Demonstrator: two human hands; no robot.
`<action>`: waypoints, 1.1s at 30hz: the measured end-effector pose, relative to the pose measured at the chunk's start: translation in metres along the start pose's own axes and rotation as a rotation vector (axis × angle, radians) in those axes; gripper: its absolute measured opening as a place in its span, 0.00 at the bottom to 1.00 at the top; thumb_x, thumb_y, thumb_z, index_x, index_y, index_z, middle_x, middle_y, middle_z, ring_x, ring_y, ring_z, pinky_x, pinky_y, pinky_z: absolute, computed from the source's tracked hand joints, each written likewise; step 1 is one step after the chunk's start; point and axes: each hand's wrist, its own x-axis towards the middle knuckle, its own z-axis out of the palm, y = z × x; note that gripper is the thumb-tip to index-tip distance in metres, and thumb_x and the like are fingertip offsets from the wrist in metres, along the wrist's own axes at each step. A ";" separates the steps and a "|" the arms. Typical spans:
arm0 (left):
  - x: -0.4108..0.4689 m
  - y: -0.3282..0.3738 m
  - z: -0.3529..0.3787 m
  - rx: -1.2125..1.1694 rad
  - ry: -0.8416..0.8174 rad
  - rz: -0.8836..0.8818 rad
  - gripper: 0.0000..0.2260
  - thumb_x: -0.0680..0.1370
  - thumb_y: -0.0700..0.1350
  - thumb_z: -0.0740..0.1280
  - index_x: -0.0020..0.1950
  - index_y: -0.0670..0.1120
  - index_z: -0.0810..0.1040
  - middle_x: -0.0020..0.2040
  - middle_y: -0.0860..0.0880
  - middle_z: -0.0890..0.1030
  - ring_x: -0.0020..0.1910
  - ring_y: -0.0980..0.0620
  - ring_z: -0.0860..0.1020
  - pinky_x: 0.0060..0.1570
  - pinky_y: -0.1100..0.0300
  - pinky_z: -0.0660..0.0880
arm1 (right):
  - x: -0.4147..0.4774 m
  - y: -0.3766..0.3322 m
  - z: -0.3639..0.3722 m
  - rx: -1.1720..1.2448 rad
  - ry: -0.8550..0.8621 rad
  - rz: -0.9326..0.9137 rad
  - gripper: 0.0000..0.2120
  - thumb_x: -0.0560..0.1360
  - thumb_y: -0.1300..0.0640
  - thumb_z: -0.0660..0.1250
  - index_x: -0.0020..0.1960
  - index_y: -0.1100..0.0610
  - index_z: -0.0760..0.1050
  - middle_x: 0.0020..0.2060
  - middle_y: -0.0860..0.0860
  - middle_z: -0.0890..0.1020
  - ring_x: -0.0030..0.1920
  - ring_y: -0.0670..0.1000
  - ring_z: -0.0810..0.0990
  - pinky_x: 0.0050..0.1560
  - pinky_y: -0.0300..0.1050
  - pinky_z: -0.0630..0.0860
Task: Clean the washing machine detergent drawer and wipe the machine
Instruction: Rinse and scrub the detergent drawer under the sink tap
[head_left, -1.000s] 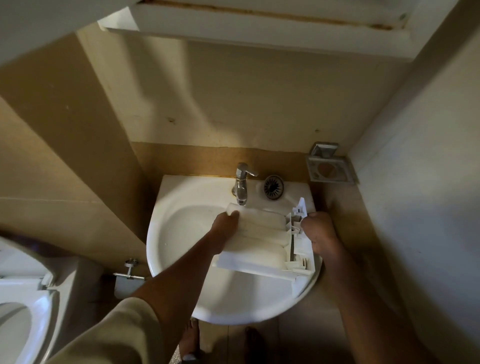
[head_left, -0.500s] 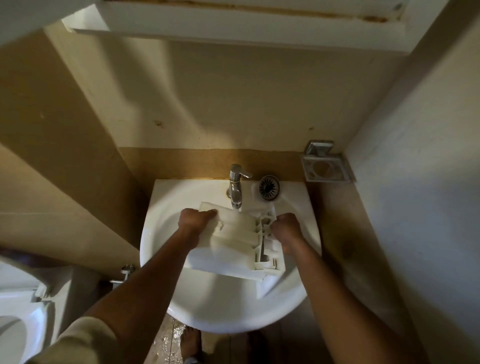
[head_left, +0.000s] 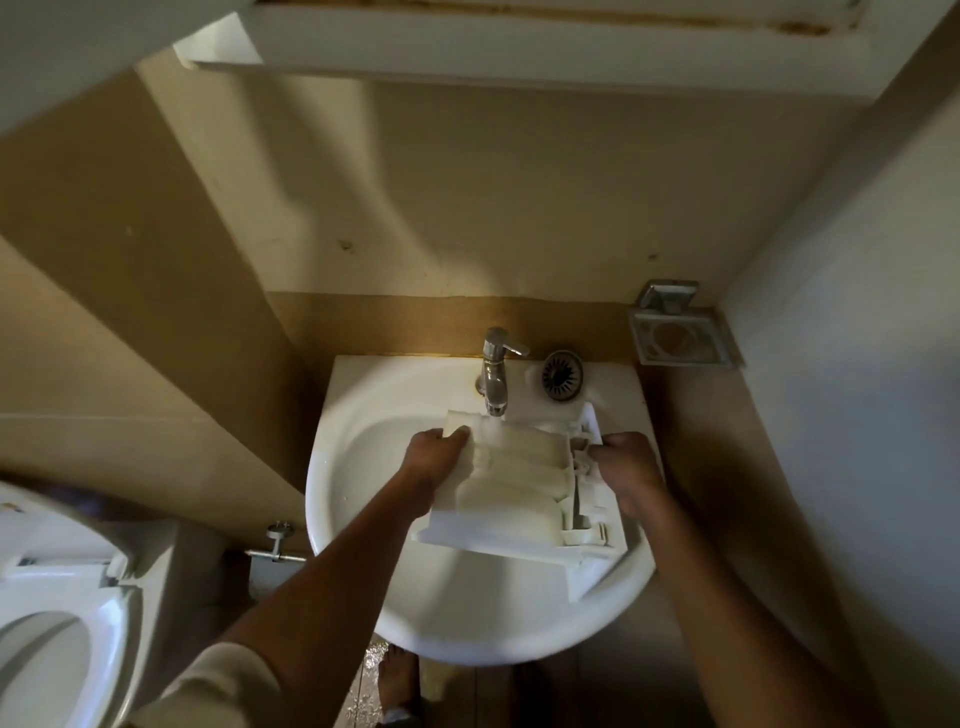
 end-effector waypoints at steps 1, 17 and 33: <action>0.002 -0.004 0.001 -0.014 -0.004 -0.013 0.13 0.80 0.49 0.68 0.49 0.39 0.82 0.41 0.41 0.83 0.37 0.43 0.80 0.49 0.47 0.81 | 0.001 0.001 -0.001 0.020 -0.022 -0.006 0.07 0.76 0.65 0.66 0.41 0.63 0.81 0.31 0.53 0.78 0.32 0.50 0.75 0.34 0.39 0.68; -0.038 -0.008 -0.051 -0.152 0.037 -0.142 0.20 0.76 0.58 0.70 0.55 0.41 0.81 0.47 0.41 0.82 0.43 0.43 0.79 0.44 0.52 0.77 | -0.019 0.018 0.037 0.087 -0.297 -0.080 0.18 0.73 0.67 0.58 0.51 0.54 0.84 0.46 0.53 0.86 0.45 0.54 0.82 0.43 0.43 0.74; -0.087 -0.011 -0.063 -0.378 -0.475 -0.377 0.23 0.77 0.58 0.70 0.55 0.37 0.81 0.45 0.38 0.83 0.40 0.41 0.85 0.43 0.41 0.82 | 0.012 -0.033 0.032 -0.354 -0.554 -0.315 0.12 0.76 0.63 0.64 0.38 0.52 0.80 0.31 0.49 0.79 0.33 0.48 0.75 0.37 0.41 0.69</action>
